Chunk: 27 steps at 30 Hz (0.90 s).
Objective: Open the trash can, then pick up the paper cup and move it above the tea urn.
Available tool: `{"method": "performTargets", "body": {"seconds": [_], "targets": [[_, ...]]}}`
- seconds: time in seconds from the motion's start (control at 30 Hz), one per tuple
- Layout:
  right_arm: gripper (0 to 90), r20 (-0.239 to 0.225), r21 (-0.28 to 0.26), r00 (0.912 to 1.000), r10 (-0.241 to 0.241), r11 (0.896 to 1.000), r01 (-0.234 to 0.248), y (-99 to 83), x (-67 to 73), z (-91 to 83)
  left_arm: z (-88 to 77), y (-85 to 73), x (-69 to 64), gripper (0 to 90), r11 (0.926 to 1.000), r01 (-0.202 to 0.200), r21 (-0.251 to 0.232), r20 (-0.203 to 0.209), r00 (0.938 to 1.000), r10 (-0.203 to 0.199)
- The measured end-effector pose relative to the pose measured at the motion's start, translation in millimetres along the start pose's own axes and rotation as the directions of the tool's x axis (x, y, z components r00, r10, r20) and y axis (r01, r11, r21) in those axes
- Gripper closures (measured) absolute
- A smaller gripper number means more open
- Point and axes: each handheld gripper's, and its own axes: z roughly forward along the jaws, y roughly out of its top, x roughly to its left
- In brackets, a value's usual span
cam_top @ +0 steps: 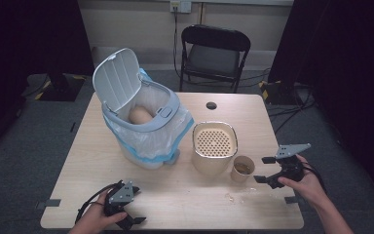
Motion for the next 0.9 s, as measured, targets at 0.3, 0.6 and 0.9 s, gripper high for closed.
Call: {"method": "performTargets", "body": {"seconds": [0.3,0.6,0.9], "targets": [[14.4,-0.008,0.004,1.0000,0.002,1.000,-0.002,-7.6,0.4,8.5,0.4,-0.1,-0.5,0.0,1.0000,0.002,-0.005,-0.004,1.0000,-0.002],[14.5,-0.017,0.005,0.9998,0.009,1.000,-0.009,-14.5,-0.8,20.9,0.4,-0.1,-0.5,0.0,1.0000,0.003,-0.005,-0.004,1.0000,-0.003],[14.6,-0.027,-0.011,0.9996,0.012,1.000,-0.012,-16.1,-0.3,29.6,0.3,-0.1,-0.5,0.0,1.0000,0.003,-0.003,-0.004,1.0000,-0.003]]}}
